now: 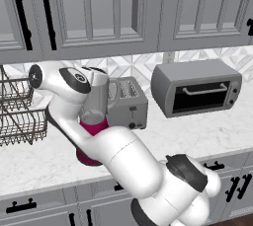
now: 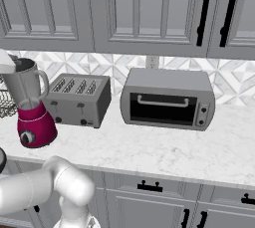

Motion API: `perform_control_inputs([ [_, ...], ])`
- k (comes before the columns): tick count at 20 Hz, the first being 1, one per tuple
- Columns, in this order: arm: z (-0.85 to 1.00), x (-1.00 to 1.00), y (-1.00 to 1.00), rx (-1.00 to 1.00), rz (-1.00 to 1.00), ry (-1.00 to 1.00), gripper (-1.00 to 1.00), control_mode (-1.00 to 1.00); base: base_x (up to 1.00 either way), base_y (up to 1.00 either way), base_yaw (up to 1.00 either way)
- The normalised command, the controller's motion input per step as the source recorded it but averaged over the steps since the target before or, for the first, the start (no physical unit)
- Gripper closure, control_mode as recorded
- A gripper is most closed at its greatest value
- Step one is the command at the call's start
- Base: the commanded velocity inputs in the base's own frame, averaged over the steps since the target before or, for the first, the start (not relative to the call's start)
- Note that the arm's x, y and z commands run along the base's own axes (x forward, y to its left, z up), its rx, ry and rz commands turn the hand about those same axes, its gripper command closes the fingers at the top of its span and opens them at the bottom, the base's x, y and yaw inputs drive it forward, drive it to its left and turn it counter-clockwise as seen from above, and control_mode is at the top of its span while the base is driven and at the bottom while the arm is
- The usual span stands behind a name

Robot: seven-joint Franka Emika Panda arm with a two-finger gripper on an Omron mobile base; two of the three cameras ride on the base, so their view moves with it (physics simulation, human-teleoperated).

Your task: Close the lid blender by securely placing the lid on top.

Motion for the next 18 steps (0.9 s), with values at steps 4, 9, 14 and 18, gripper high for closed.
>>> perform_control_inputs([
  [4,-0.09,0.0,0.0,-0.05,0.0,0.0,-1.0,-1.0,0.0,0.0,0.0],
  [9,0.02,-0.02,0.0,-0.03,0.0,-0.02,-1.0,-1.0,0.0,0.0,0.0],
  [14,0.27,-0.09,0.0,0.0,0.0,-0.01,-1.0,-1.0,0.0,0.0,0.0],
  [18,0.33,-0.43,0.0,0.0,0.01,-0.08,-1.0,-1.0,0.0,0.0,0.0],
])
